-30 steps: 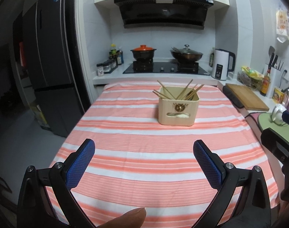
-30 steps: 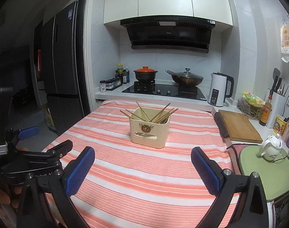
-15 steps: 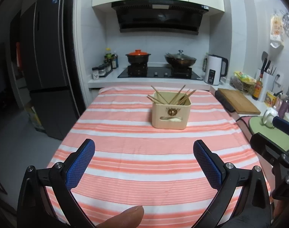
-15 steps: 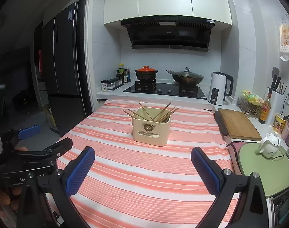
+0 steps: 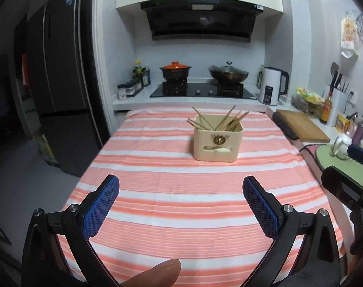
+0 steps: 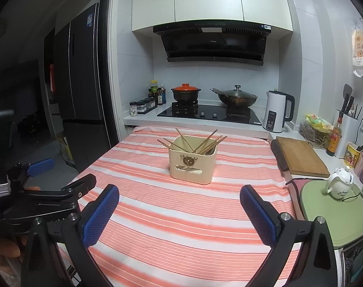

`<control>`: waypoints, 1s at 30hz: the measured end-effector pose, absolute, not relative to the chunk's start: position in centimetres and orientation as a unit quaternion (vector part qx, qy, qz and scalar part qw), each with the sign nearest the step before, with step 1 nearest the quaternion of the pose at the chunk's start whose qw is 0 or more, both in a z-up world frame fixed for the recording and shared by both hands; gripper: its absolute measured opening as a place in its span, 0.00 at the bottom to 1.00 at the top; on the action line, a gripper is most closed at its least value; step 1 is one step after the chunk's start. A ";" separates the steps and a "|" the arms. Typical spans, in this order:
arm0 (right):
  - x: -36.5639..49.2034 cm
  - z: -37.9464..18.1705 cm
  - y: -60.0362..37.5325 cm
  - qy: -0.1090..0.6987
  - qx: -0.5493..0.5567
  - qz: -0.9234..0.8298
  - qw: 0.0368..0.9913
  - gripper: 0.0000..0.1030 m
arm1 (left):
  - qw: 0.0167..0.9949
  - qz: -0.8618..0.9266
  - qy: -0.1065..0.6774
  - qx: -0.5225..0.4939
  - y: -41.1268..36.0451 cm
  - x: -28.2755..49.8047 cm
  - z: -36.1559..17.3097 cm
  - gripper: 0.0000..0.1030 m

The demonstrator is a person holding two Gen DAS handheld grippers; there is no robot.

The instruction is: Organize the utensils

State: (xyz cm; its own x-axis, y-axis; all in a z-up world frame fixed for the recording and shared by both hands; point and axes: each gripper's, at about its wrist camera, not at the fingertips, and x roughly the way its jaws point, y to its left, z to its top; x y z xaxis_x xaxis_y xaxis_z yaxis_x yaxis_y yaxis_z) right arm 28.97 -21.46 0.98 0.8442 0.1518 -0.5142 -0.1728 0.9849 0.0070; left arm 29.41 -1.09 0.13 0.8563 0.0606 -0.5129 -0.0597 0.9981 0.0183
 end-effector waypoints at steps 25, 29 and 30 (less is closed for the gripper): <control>28.7 1.2 -20.5 0.271 -0.026 0.093 0.958 1.00 | 0.962 0.027 0.270 -0.001 -1.1 29.5 0.3 1.00; 28.6 1.3 -20.5 0.271 -0.026 0.095 0.958 1.00 | 0.962 0.025 0.271 -0.003 -1.1 29.5 0.3 1.00; 28.6 1.3 -20.5 0.271 -0.026 0.095 0.958 1.00 | 0.962 0.026 0.271 -0.003 -1.1 29.5 0.3 1.00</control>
State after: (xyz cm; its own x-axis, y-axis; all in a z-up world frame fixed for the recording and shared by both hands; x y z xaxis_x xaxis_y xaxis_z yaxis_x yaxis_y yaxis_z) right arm 28.60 -20.49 1.26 0.8357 0.1672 -0.5232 -0.1955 0.9807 0.0011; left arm 29.49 -1.06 0.27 0.8517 0.0477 -0.5218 -0.0508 0.9987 0.0083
